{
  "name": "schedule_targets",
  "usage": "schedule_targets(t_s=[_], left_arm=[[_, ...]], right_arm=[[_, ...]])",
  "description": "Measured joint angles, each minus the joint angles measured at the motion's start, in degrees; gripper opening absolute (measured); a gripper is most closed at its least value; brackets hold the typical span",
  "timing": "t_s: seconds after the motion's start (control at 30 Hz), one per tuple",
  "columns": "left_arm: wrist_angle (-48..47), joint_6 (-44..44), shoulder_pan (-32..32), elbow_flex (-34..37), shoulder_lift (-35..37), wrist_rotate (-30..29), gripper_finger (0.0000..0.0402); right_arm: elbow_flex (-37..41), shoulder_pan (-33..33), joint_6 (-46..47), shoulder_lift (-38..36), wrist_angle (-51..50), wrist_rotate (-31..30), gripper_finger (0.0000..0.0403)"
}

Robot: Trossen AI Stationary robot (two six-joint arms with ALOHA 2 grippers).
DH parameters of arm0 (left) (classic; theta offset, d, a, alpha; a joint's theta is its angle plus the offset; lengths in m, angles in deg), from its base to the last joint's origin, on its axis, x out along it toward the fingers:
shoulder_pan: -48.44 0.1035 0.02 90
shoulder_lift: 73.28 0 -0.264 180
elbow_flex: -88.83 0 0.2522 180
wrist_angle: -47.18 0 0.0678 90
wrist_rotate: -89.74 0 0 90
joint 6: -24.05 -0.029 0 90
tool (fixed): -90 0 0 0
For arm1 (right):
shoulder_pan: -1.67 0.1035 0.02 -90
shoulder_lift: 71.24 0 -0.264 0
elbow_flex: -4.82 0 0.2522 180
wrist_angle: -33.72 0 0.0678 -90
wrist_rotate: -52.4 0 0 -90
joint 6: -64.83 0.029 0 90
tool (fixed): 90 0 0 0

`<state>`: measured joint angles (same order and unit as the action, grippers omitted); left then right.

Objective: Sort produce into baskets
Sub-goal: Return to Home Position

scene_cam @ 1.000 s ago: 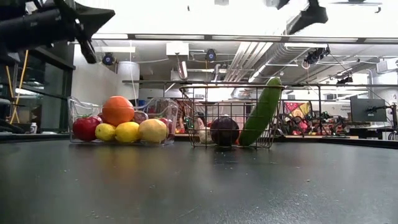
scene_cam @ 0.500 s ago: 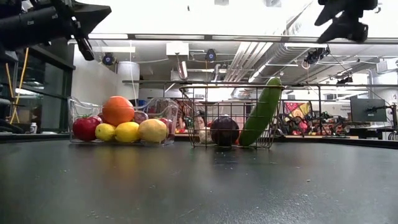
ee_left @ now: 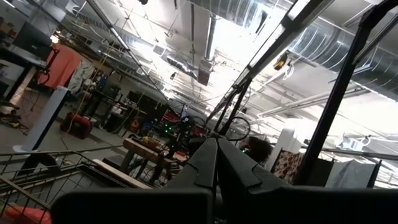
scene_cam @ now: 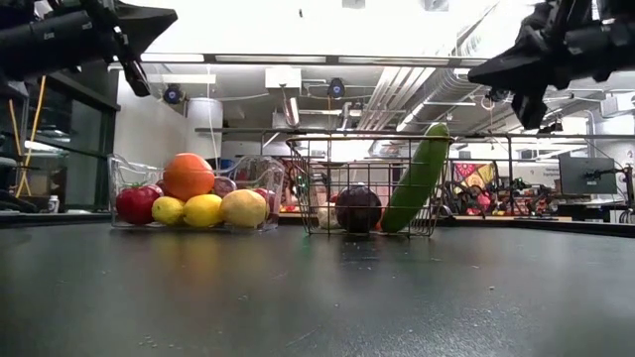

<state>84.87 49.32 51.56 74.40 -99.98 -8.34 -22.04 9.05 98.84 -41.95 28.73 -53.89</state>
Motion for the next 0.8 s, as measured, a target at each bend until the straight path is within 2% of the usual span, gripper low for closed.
schedule_targets(t_s=[0.17,0.3,0.63,0.8], left_arm=[[-4.55,0.04,-0.13,0.0,3.93,0.0,0.0],[-10.98,0.07,-0.13,-0.02,7.78,0.0,0.0],[-26.87,0.07,-0.13,-0.02,20.48,0.0,0.0],[-30.54,0.07,-0.13,-0.02,25.58,-0.03,0.0001]], right_arm=[[6.42,-3.83,-2.05,-4.21,8.34,6.09,0.0001],[9.29,-4.25,-2.98,-6.71,11.07,6.54,0.0],[12.53,-4.23,-9.5,-9.77,12.45,13.65,0.0],[12.53,-4.32,-11.09,-9.91,7.57,11.58,0.0]])
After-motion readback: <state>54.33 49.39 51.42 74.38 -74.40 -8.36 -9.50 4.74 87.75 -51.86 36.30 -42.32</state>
